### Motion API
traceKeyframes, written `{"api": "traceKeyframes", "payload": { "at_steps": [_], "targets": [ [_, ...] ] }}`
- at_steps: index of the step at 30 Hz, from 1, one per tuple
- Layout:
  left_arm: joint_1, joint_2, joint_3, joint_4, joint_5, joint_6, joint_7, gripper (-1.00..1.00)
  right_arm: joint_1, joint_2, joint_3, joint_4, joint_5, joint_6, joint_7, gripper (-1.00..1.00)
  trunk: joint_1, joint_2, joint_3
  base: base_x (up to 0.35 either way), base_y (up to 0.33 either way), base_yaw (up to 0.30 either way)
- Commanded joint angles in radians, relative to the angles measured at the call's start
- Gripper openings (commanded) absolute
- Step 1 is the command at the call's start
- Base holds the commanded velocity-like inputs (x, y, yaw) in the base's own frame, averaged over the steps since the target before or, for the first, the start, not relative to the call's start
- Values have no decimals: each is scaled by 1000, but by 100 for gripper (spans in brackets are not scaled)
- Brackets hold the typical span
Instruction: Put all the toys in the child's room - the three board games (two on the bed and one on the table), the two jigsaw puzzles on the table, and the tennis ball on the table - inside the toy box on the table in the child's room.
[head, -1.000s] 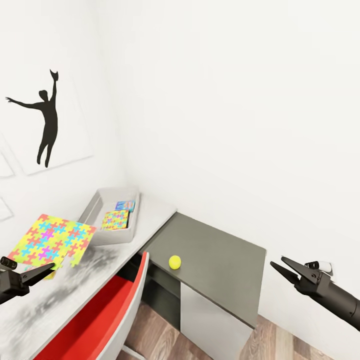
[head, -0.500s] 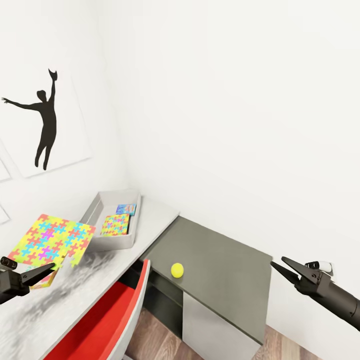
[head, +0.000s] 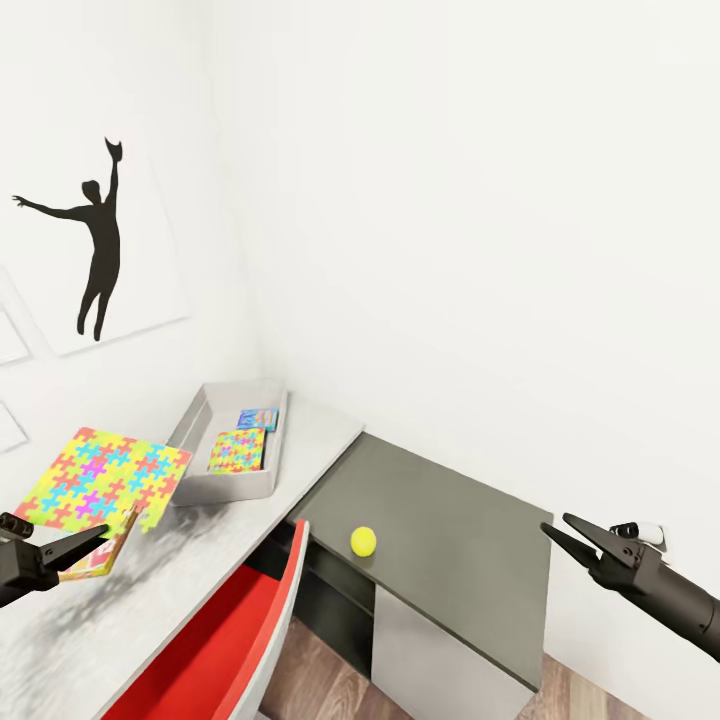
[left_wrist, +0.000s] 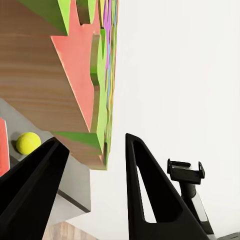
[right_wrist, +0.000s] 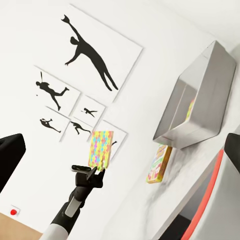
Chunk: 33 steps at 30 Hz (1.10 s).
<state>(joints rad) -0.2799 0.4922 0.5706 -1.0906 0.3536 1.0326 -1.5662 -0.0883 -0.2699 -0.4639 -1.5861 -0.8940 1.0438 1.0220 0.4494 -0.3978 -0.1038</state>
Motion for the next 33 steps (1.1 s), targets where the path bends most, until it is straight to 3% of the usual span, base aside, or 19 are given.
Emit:
{"api": "traceKeyframes", "payload": {
  "at_steps": [1, 17, 33],
  "targets": [
    [-1, 0, 0, 0, -1, 11, -5, -100, -1, 0, 0, 0, 3, 3, 5, 100, 1, -2, -2, 0, 7, 0],
    [-1, 0, 0, 0, -1, 10, -5, -100, -1, 0, 1, 0, 3, 3, 5, 100, 1, -2, -2, 2, 65, 0],
    [-1, -4, 0, 0, -1, 9, -5, -100, -1, 1, 1, 0, 3, 3, 5, 100, 1, -2, -2, 105, 1, 0]
  ]
}}
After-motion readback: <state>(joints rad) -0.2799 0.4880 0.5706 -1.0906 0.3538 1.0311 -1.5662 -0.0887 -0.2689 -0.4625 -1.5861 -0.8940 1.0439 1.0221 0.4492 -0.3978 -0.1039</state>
